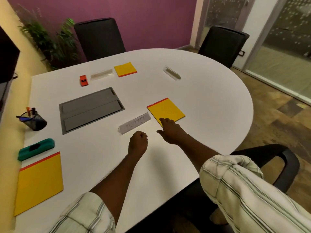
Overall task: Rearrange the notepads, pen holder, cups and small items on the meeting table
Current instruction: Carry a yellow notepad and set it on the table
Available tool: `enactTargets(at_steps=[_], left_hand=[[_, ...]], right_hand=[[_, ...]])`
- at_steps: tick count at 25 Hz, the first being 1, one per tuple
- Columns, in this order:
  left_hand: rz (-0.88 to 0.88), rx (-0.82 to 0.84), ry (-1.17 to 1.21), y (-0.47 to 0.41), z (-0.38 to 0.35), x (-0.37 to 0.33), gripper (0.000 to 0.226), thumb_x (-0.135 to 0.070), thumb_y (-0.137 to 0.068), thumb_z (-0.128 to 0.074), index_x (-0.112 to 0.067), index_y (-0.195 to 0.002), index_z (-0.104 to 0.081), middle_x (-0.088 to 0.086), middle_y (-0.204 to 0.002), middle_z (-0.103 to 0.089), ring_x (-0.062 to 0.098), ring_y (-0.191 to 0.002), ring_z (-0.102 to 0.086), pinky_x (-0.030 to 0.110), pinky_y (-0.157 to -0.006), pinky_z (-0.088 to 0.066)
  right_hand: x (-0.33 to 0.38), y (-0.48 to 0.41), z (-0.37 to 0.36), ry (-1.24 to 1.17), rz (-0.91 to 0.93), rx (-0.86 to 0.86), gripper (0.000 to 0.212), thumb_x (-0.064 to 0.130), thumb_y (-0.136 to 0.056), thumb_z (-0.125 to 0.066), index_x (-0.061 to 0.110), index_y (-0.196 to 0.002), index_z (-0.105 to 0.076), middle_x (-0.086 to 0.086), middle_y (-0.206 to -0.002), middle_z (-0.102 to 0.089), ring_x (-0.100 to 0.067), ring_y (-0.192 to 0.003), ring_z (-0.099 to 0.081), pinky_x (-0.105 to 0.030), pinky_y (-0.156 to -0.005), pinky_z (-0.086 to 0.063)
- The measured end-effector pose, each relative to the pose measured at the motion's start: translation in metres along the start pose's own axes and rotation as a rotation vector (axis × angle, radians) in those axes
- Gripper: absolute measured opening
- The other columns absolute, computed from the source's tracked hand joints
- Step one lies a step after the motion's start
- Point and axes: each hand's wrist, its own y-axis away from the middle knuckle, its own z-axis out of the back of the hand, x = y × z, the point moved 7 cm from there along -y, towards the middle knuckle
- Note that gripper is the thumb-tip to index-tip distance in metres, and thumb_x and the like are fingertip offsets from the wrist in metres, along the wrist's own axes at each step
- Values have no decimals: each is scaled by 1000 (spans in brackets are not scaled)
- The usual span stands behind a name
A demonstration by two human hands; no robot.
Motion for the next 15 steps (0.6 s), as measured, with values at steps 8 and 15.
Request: enactTargets(at_steps=[8, 15], left_hand=[[-28, 248, 4, -46, -55, -29, 32, -27, -97, -48, 2, -103, -59, 20, -106, -66, 35, -99, -62, 44, -89, -51], [265, 396, 259, -68, -89, -38, 54, -39, -97, -46, 5, -127, -47, 22, -103, -59, 31, -86, -61, 37, -68, -54]], right_hand=[[-74, 1, 18, 109, -253, -38, 59, 37, -95, -49, 8, -141, -27, -16, -137, -41, -35, -121, -42, -50, -92, -39], [-123, 9, 35, 184, -424, -139, 62, 28, -92, -57, 6, -141, -26, -21, -145, -23, -39, -121, -40, -47, -87, -46]])
